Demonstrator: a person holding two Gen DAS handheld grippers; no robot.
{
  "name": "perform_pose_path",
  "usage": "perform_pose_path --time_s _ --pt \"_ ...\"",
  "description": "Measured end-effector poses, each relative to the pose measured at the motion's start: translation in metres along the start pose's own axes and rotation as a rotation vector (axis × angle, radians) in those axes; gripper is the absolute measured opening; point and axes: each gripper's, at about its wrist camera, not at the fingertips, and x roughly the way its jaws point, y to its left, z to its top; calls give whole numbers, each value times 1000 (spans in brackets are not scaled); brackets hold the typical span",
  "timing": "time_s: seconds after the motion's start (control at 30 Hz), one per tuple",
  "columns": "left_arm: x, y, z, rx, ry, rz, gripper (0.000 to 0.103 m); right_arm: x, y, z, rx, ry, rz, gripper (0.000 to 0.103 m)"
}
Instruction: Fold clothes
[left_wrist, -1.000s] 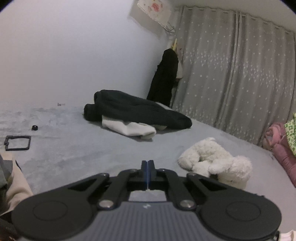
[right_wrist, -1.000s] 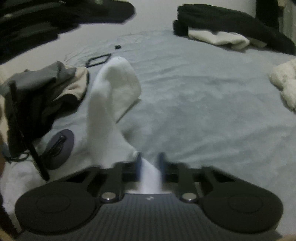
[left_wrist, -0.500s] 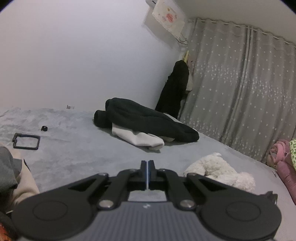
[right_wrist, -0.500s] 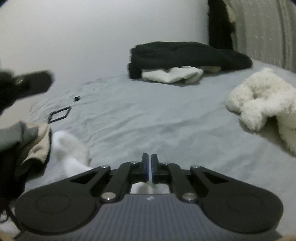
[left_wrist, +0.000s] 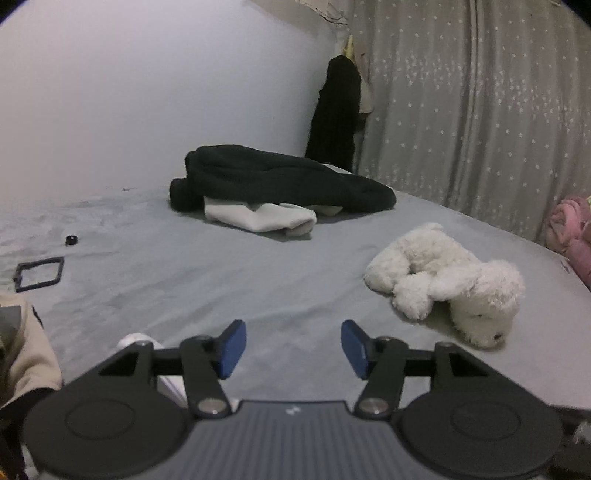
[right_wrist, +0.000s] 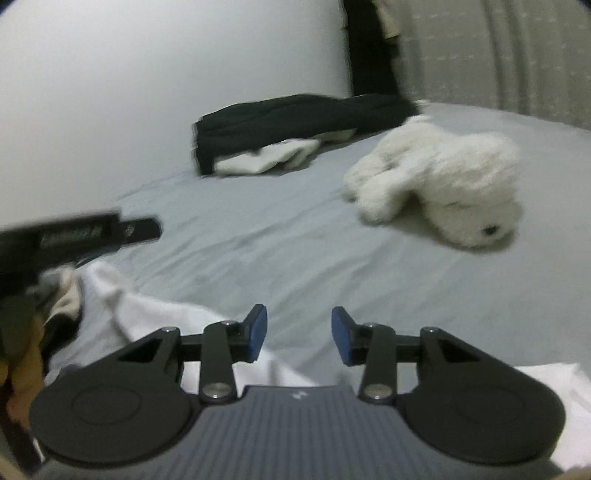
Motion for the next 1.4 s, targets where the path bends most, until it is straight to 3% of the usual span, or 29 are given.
perform_pose_path --time_s 0.1,0.33,0.53,0.83,0.97,1.13,1.23,1.3,1.4 --pt "-15 8 8 -22 -39 1 70 9 16 -2 -74 25 88 43" --pt "-43 47 23 -106 -97 54 71 44 70 8 -236 49 237 43" --pt "-61 81 28 -183 -133 103 71 73 106 25 -322 102 278 44" --pt "-82 131 28 -360 -219 87 71 100 152 54 -400 182 325 43" --pt "-87 147 26 -427 -253 53 71 112 153 65 -350 222 317 43" --pt "-82 157 24 -472 -249 36 71 127 126 83 -173 254 302 43" --pt "-76 158 24 -475 -236 27 71 138 117 75 -152 318 272 43" --pt "-75 158 23 -474 -232 23 71 140 123 60 -206 379 273 43" --pt "-73 160 22 -476 -227 21 71 125 141 36 -354 434 348 43"
